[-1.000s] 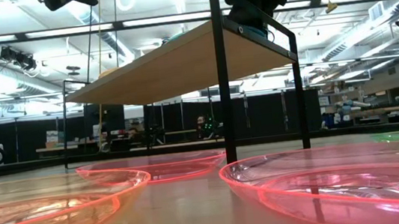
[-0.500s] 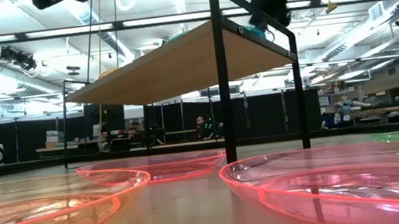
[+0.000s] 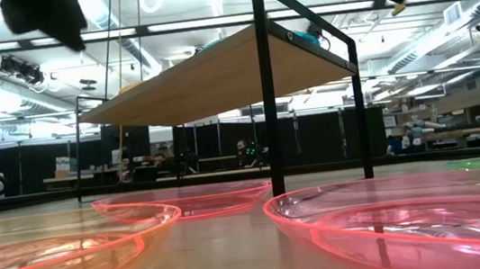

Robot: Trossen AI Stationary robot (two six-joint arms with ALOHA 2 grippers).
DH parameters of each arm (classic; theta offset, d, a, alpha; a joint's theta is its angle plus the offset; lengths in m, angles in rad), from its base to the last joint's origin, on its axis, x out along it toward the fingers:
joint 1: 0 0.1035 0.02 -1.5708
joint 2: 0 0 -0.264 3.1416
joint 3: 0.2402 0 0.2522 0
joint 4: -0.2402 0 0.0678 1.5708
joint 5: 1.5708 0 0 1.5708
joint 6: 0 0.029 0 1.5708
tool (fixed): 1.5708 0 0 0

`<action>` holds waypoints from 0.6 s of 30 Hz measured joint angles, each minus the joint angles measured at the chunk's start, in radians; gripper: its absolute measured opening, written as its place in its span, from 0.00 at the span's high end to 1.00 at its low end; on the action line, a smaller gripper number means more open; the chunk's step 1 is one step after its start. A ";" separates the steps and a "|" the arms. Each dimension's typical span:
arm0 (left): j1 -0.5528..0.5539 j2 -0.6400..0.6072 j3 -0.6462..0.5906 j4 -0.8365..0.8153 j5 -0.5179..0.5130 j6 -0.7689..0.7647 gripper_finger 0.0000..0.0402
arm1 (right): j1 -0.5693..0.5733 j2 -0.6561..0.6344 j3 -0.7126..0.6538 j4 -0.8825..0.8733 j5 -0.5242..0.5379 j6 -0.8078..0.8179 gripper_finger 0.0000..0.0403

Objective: Place and stack plates onto a shelf
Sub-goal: Stack the top pink plate on top of the orange plate on the shelf

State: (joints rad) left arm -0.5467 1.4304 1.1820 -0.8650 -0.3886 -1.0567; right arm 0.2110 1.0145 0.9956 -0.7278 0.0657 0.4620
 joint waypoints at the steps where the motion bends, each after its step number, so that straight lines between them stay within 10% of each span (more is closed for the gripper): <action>1: -0.004 0.020 0.000 0.000 0.000 -0.013 0.59 | 0.020 -0.010 -0.026 0.005 0.016 0.018 0.63; 18: -0.006 0.227 0.000 0.000 0.000 -0.192 0.59 | 0.196 -0.066 -0.278 0.175 0.048 0.124 0.63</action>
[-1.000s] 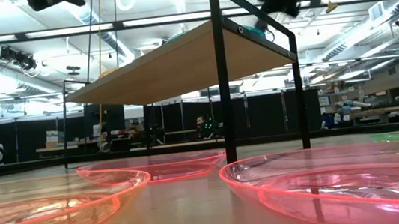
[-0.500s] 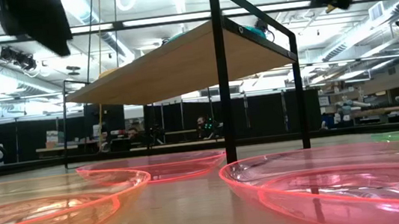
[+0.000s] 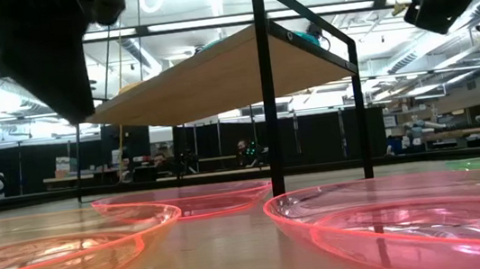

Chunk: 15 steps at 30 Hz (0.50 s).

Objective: Place and stack plates onto a shelf
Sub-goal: Stack the top pink plate on top of the orange plate on the shelf

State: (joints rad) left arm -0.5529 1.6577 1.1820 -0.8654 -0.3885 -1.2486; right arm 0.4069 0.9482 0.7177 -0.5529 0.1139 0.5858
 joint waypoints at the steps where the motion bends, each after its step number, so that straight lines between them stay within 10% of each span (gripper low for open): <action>1: 0.001 0.009 0.000 0.000 0.000 -0.006 0.59 | 0.005 0.000 0.000 0.005 -0.001 0.000 0.63; 15: 0.041 0.035 -0.210 0.138 0.081 -0.106 0.60 | 0.032 0.000 0.000 0.052 -0.002 -0.004 0.64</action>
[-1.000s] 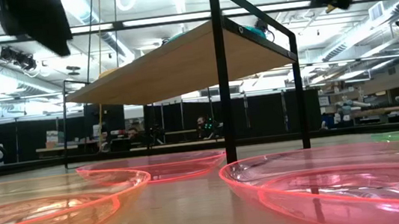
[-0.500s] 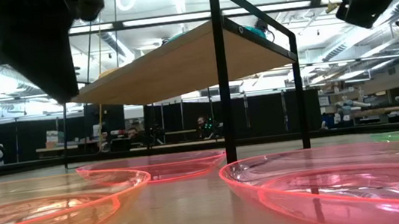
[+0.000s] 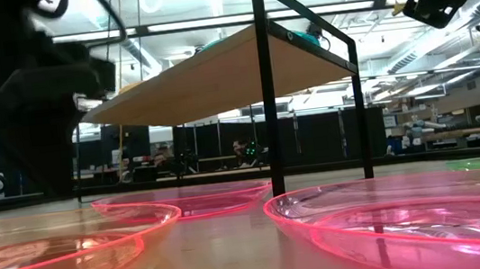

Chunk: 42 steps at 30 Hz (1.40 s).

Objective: Place and stack plates onto a shelf
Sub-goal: Stack the top pink plate on top of the orange plate on the shelf

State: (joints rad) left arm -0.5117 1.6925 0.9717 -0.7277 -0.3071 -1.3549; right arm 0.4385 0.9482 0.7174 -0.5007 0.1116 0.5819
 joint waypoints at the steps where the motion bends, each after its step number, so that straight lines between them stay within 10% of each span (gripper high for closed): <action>1: -0.001 -0.007 -0.040 0.079 0.005 -0.001 0.60 | 0.000 0.000 0.000 0.000 0.000 0.000 0.64; 8: -0.002 -0.096 -0.283 0.528 -0.021 -0.042 0.64 | 0.000 0.000 0.000 0.007 0.000 0.000 0.64; 42: 0.000 -0.063 -0.358 0.799 -0.141 -0.179 0.64 | 0.000 0.001 0.000 0.014 0.000 -0.002 0.64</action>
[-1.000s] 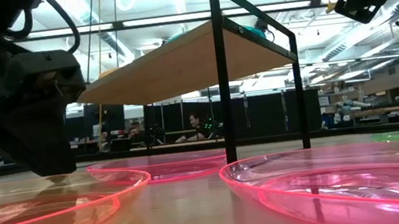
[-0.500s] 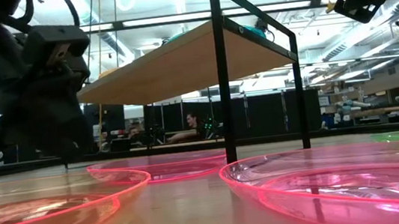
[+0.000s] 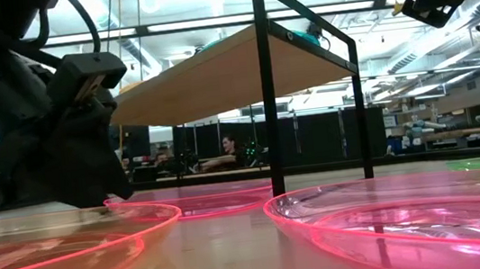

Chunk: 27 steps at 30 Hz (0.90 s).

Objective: Place and stack plates onto a shelf
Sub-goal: Stack the top pink plate on top of the orange plate on the shelf

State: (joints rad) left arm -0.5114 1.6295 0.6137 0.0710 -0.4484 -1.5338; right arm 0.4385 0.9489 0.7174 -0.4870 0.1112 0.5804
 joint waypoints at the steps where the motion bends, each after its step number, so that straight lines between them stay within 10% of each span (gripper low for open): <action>1: 0.000 0.000 0.000 0.001 0.000 0.000 0.64 | 0.000 0.000 0.000 0.000 0.000 0.000 0.64; 18: 0.000 0.001 0.000 0.008 -0.003 0.000 0.65 | 0.000 0.000 0.000 0.000 0.000 0.000 0.64; 27: 0.000 0.003 0.000 0.005 0.003 0.000 0.84 | 0.000 0.000 0.000 0.000 0.000 0.000 0.64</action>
State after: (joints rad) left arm -0.5114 1.6321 0.6132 0.0761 -0.4454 -1.5341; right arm 0.4385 0.9489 0.7174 -0.4875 0.1112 0.5804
